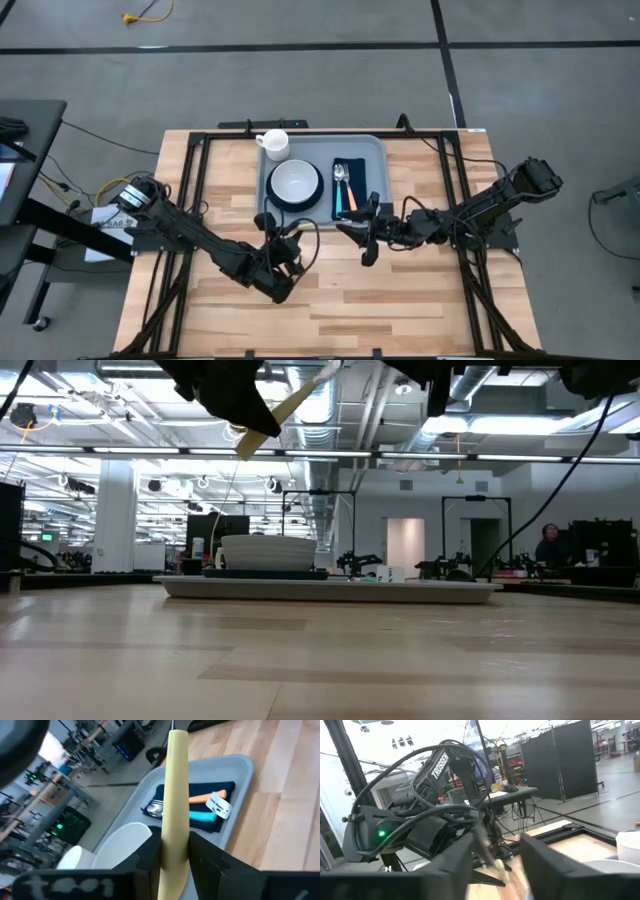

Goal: Set up tray
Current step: Put the yellow knife on the blue napkin to the right of the orange fork

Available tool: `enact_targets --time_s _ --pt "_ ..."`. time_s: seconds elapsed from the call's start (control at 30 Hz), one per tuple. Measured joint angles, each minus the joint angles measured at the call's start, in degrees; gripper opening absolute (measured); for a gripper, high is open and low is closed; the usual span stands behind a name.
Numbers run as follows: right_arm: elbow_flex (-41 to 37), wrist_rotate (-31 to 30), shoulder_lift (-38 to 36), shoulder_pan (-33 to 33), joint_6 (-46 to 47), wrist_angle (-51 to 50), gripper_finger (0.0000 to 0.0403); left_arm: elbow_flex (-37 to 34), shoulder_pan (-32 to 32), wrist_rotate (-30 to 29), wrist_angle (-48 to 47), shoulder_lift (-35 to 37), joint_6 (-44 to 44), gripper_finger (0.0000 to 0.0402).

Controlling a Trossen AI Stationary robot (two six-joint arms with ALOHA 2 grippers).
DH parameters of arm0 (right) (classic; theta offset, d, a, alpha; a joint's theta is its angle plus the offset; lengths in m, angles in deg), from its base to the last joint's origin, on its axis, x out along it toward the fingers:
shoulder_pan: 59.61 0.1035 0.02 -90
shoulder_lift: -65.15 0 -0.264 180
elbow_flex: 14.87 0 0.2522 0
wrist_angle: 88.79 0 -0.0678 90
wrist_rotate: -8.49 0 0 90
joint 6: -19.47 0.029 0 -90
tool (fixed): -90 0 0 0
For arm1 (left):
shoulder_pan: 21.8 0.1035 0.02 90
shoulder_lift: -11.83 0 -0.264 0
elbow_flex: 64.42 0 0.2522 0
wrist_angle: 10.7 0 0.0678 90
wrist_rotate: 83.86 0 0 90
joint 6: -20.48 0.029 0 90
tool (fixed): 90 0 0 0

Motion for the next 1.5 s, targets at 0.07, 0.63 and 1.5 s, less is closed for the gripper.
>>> enact_targets --time_s 0.07,0.63,1.5 --pt "0.0 0.0 0.0 0.0 -0.8 0.0 0.0092 0.0 0.6 1.7 0.1 0.0 -0.4 0.0068" --pt "0.1 -3.0 -0.1 0.0 -2.6 -2.2 0.0002 -0.1 0.2 2.9 1.9 -0.7 3.2 0.0083" --pt "0.0 3.3 0.0 -3.4 -0.8 -5.3 0.0 0.0 -7.8 22.7 17.2 -0.6 20.1 0.0142"
